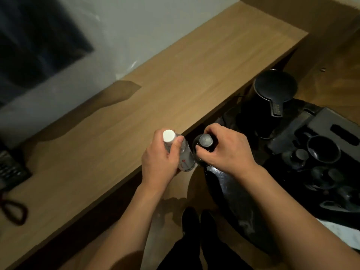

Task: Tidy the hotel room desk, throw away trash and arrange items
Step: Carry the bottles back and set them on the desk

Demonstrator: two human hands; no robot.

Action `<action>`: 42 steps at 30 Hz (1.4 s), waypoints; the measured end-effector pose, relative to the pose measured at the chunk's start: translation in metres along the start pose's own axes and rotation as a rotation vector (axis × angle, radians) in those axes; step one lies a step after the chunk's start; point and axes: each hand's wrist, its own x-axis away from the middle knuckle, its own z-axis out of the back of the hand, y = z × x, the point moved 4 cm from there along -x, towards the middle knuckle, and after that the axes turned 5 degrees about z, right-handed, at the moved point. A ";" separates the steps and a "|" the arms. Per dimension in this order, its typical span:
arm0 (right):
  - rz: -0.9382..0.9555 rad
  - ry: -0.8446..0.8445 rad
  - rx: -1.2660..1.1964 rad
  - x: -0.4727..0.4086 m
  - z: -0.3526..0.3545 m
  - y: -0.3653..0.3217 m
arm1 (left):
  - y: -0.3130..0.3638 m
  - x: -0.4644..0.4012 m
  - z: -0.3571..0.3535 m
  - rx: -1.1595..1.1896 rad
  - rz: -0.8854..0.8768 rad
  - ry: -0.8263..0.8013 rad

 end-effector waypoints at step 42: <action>1.297 -0.991 -0.314 0.317 -0.351 -0.671 | -0.345 0.561 0.451 -0.138 1.079 1.403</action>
